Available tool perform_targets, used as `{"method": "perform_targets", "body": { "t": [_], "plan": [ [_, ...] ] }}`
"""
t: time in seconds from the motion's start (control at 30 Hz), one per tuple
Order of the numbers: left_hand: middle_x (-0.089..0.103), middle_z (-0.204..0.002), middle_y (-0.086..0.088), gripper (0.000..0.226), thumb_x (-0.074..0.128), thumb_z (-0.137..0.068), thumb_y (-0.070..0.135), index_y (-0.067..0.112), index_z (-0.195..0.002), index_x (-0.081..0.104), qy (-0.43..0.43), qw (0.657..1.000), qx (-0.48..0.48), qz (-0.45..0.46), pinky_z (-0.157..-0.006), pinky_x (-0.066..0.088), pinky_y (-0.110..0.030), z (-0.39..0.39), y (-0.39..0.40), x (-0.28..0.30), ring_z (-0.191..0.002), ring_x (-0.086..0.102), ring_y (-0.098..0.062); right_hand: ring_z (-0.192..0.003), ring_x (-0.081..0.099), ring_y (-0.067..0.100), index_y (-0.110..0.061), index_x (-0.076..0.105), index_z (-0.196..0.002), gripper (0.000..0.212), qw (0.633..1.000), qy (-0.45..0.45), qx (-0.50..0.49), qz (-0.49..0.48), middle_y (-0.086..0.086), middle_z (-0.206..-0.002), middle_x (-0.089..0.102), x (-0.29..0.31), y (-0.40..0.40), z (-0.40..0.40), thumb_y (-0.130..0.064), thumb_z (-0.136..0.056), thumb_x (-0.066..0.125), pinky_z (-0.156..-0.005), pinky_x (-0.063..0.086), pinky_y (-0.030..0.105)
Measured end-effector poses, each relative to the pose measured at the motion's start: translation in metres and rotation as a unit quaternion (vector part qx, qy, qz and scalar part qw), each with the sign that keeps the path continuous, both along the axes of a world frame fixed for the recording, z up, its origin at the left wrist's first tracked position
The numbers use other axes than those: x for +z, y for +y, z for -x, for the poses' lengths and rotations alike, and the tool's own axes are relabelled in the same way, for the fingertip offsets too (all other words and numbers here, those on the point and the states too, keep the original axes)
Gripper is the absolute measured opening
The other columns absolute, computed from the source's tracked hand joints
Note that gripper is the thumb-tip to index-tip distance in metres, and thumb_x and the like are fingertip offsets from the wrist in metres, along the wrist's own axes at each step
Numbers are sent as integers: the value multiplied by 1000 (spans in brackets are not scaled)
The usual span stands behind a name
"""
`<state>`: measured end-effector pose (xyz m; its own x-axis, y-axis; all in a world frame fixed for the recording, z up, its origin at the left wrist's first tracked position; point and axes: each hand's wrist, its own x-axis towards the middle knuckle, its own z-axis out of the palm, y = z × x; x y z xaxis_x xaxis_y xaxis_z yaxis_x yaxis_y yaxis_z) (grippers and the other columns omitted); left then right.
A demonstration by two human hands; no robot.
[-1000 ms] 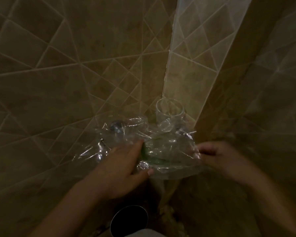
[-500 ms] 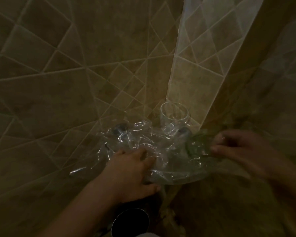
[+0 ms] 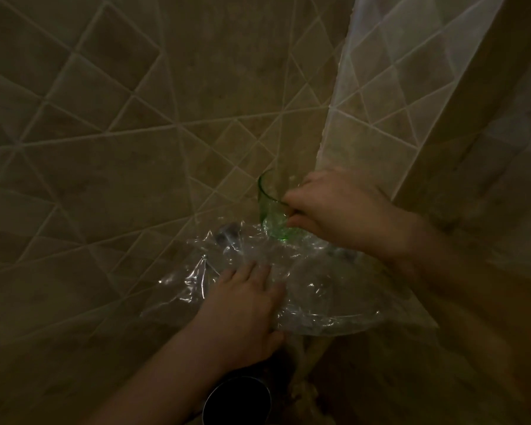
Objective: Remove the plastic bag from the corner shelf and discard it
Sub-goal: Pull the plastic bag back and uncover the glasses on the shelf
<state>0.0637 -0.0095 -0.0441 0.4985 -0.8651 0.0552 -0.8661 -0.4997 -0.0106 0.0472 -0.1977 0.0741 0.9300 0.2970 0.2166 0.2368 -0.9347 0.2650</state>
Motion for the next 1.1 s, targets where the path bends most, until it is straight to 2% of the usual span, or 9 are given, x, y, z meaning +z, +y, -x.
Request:
{"method": "perform_targets", "body": {
  "t": [0.07,0.23,0.33,0.43,0.57,0.73,0.8,1.0,1.1],
  "plan": [
    [40,-146,-11,69,44,-77,62,31,-137,31,-3,1000,9,-10,-110,22,-45,-1,3,0,-137,31,-31,-93,62,26,-22,60,-98,23,999,18,-1,35,5,-92,69,-14,-4,-15,-42,-88,55,-82,45,39],
    [57,-125,-6,57,45,-80,47,28,-132,35,-15,1000,4,-8,-97,37,-42,4,7,7,-114,53,-30,-86,62,28,-20,61,-90,21,999,29,17,33,6,-84,67,-41,-12,-31,-41,-85,59,-72,40,34],
    [62,-115,-2,49,46,-80,37,25,-128,41,-18,1000,-3,25,-87,43,-40,10,9,13,-102,59,-29,-88,61,26,-23,60,-89,20,998,41,22,31,3,-83,67,-48,-12,-33,-42,-85,59,-80,43,37],
    [65,-110,0,39,54,-79,30,22,-117,55,-18,997,-24,70,-79,47,-36,13,10,18,-93,64,-26,-97,58,25,-23,53,-94,20,997,60,14,39,1,-96,65,-57,-11,-34,-42,-87,53,-84,38,40],
    [71,-107,-3,43,71,-69,24,16,-111,65,-18,991,-34,127,-73,50,-34,15,13,17,-89,68,-25,-116,43,25,-18,41,-117,63,998,54,-29,-31,7,-120,48,-63,-12,-28,-66,-77,49,-99,37,46],
    [74,-95,1,26,64,-76,22,18,-101,70,-23,991,-37,124,-63,52,-30,24,12,13,-78,70,-23,-135,32,31,-17,18,-145,104,979,73,-143,-123,10,-149,34,-58,-14,-35,-80,-68,44,-106,33,53],
    [74,-90,3,24,56,-77,23,20,-97,70,-20,992,-37,120,-59,52,-30,26,13,15,-73,70,-22,-135,32,32,-21,15,-146,101,978,84,-148,-124,10,-151,35,-62,-15,-36,-81,-69,41,-106,33,50],
    [73,-82,9,28,70,-67,26,27,-94,69,-36,995,-31,84,-43,43,-25,32,18,26,-56,66,-19,-138,26,33,-46,12,-142,85,984,83,-131,-82,6,-155,28,-72,-21,-38,-82,-69,37,-100,37,53],
    [74,-82,9,26,53,-71,27,26,-90,71,-33,995,-22,95,-38,43,-24,35,24,35,-51,65,-21,-137,27,32,-47,12,-142,83,986,75,-133,-71,4,-156,27,-75,-23,-41,-79,-71,40,-99,37,53]
  ]
}}
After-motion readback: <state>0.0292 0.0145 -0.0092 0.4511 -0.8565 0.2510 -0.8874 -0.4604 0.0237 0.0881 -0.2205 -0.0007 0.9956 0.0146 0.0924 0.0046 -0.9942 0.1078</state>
